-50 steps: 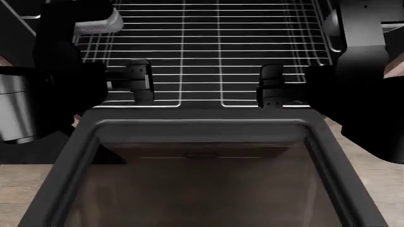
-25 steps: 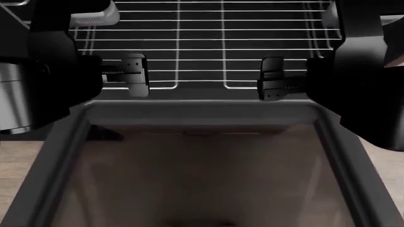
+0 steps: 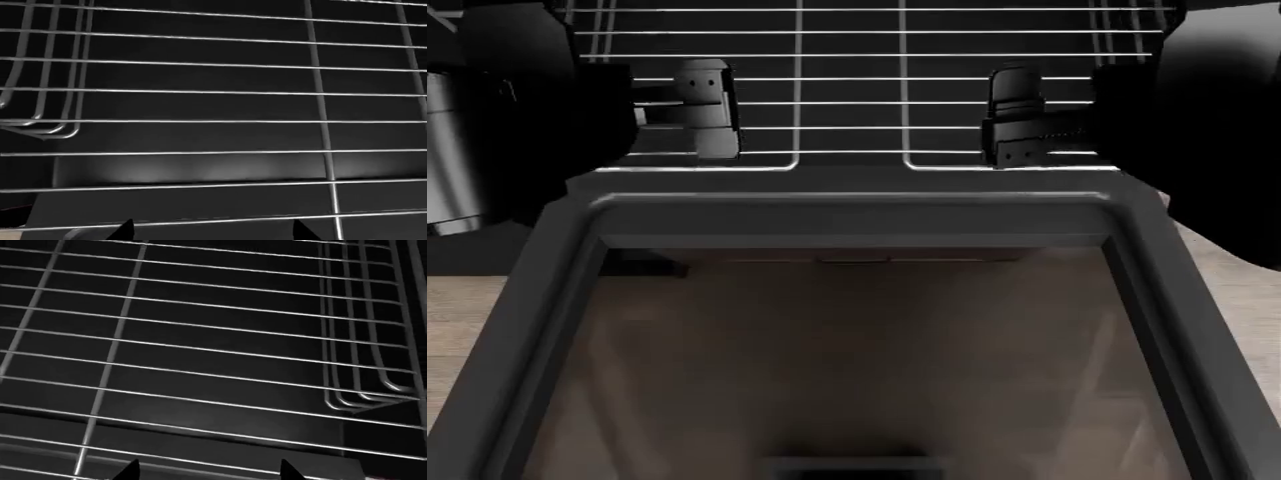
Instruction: Fully slide the oven rack out.
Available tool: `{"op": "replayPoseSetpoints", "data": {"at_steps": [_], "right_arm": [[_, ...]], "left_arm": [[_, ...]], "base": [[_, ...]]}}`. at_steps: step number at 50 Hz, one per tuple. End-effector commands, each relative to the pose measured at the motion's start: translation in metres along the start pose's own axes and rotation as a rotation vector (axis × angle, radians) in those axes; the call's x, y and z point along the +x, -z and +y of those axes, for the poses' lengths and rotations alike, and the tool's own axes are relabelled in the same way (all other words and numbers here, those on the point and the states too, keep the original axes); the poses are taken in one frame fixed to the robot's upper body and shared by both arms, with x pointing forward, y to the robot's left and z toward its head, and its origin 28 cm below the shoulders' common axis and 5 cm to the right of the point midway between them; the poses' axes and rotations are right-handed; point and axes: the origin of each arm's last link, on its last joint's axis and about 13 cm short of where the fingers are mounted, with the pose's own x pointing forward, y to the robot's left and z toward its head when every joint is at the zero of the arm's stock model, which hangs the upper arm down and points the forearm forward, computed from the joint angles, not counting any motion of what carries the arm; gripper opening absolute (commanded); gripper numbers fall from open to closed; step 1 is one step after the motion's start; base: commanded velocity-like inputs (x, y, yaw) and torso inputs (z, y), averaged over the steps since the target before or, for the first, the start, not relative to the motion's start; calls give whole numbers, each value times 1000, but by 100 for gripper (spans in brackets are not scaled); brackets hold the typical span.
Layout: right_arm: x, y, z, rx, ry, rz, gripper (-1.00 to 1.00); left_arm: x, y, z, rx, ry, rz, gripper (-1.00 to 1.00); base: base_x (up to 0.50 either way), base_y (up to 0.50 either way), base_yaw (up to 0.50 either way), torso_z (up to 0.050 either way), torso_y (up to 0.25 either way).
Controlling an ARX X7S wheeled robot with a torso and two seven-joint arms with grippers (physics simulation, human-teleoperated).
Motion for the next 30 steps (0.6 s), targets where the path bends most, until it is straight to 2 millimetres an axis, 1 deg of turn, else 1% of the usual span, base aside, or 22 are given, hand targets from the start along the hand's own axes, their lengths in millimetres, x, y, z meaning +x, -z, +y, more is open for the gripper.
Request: {"op": "replayPoseSetpoints", "data": {"at_steps": [1,4,9,13,16,23,27,30], "right_arm": [[2,-20,1,-31,20,-39,100],[6,-22,2,-36,23,-46,100],[17,-22,1,-36,35,-45,100],[24,-19,1,-30,37,-39,100],[31,-13,3,-26,34,-25,100],[48,5,2,-18,34,20,100],[56,17,3,-12,29,62,100],[60,23,4,-14,25,86,100]], "left_arm": [[3,-19,-6,7,5,-54,100],[7,-22,-8,16,0,-73,100],[18,-25,-9,30,-18,-105,100],[28,-24,-9,26,-25,-111,100],[35,-20,-9,30,-29,-106,100],[50,-2,-7,59,-50,-64,100],[61,15,-5,77,-67,-4,100],[65,23,-5,83,-68,41,100]], "base": [[0,0,0,0,0],[0,0,0,0,0],[0,0,0,0,0],[0,0,0,0,0],[0,0,0,0,0],[0,0,0,0,0],[0,0,0,0,0],[0,0,0,0,0]]}}
